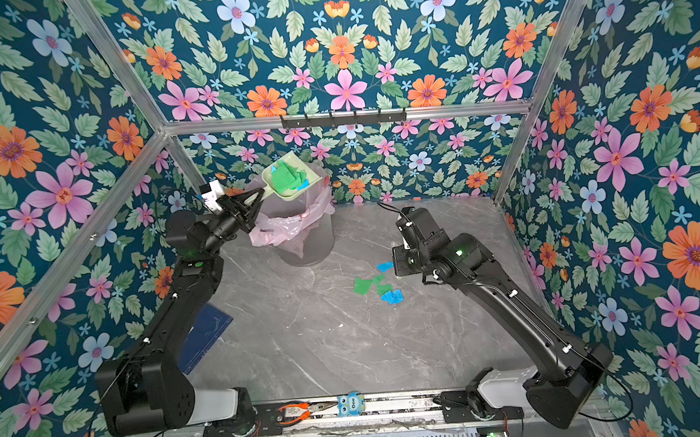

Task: Sweep away the paper scraps from the table
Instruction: 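Carry the dustpan over the wastebasket with the left gripper and tip it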

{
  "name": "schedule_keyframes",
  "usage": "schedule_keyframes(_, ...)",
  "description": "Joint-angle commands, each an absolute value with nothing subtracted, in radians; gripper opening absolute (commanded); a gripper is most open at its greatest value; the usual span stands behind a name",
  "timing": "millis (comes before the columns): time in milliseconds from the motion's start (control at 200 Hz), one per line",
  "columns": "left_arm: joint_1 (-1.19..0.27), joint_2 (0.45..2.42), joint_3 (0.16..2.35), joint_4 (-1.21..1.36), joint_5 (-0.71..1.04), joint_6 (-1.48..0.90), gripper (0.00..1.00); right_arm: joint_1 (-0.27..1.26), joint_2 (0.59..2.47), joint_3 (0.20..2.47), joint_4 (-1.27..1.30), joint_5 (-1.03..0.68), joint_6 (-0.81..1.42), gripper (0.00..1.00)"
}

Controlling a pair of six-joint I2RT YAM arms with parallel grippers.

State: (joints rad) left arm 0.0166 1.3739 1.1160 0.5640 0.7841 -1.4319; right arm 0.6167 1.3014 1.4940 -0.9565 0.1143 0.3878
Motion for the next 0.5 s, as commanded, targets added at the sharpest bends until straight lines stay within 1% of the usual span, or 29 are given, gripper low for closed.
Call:
schedule_keyframes(0,0.047,1.377,1.154,0.441,0.788,-1.329,0.0,0.617,1.304,1.492,-0.939,0.123,0.392,0.0)
schedule_keyframes(110,0.061,1.378,1.228,0.253,0.744,-1.195,0.0,0.617,1.307,1.484,-0.931,0.121,0.391,0.0)
schedule_keyframes(300,0.063,1.403,1.37,-0.035,0.614,-0.948,0.0,0.618,1.313,1.471,-0.921,0.128,0.39,0.0)
schedule_keyframes(495,0.063,1.426,1.455,-0.191,0.479,-0.787,0.0,0.617,1.313,1.454,-0.91,0.141,0.384,0.0)
